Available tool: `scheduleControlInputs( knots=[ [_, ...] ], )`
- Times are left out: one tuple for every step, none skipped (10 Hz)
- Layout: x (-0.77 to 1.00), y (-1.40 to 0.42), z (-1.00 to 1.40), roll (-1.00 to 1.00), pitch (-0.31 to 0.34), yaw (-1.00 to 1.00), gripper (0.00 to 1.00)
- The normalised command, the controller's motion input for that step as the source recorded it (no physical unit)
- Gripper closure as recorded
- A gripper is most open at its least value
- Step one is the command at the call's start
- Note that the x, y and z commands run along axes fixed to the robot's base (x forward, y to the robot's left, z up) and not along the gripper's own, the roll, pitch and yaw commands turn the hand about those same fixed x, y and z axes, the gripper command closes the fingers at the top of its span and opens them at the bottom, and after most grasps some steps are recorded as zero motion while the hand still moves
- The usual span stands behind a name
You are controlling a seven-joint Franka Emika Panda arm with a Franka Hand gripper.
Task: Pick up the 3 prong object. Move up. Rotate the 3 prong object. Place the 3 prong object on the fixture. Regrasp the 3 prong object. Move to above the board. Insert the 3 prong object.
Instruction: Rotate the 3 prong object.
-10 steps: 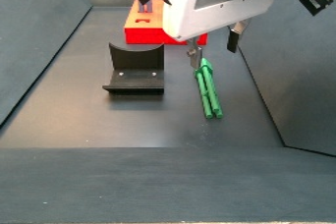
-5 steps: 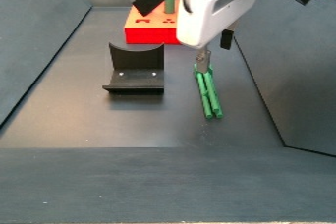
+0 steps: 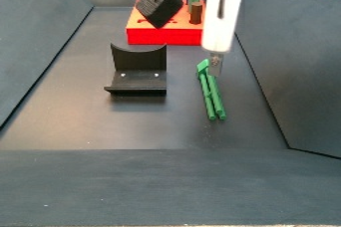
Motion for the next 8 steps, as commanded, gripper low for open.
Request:
scheduleControlInputs(
  knots=[
    [0.03,0.00,-0.04,0.00,-0.003,1.00,0.00],
    [0.03,0.00,-0.04,0.00,-0.003,1.00,0.00],
    [0.03,0.00,-0.04,0.00,-0.003,1.00,0.00],
    [0.03,0.00,-0.04,0.00,-0.003,1.00,0.00],
    [0.03,0.00,-0.04,0.00,-0.003,1.00,0.00],
    [0.03,0.00,-0.04,0.00,-0.004,1.00,0.00],
    [0.03,0.00,-0.04,0.00,-0.004,1.00,0.00],
    [0.03,0.00,-0.04,0.00,-0.004,1.00,0.00]
  ],
)
